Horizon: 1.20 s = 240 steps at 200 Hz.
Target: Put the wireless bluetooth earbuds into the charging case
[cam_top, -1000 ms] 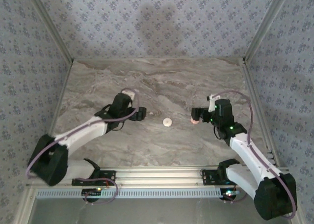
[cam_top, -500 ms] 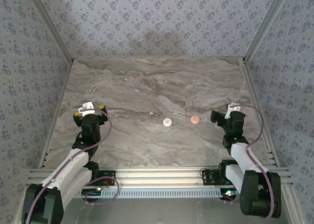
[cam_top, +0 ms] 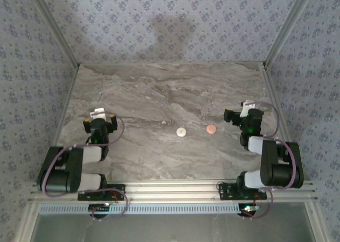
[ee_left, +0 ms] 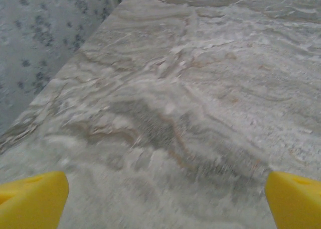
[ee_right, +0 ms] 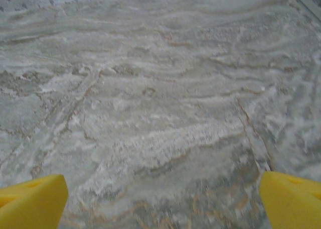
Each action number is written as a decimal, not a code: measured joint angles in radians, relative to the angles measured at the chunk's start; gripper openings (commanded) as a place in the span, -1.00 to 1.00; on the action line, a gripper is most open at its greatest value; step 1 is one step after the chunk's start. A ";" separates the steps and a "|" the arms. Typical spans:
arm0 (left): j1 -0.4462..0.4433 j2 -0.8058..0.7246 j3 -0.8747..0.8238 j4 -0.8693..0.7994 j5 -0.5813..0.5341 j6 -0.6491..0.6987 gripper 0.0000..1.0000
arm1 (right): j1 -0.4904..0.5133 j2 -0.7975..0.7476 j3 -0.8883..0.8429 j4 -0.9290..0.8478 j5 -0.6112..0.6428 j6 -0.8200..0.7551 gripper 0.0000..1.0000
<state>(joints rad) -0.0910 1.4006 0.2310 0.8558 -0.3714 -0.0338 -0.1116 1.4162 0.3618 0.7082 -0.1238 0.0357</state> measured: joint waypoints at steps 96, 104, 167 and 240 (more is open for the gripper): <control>0.093 0.140 0.148 0.000 0.156 -0.019 0.99 | 0.047 0.106 0.006 0.075 0.030 -0.045 1.00; 0.093 0.140 0.148 0.000 0.157 -0.019 0.99 | 0.047 0.106 0.006 0.075 0.031 -0.045 1.00; 0.093 0.140 0.148 0.000 0.163 -0.019 0.99 | 0.047 0.106 0.006 0.075 0.031 -0.045 0.99; 0.093 0.140 0.148 0.000 0.163 -0.019 0.99 | 0.047 0.106 0.006 0.075 0.030 -0.045 1.00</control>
<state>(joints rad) 0.0017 1.5410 0.3790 0.8555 -0.2081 -0.0532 -0.0647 1.5219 0.3676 0.7834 -0.0937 -0.0093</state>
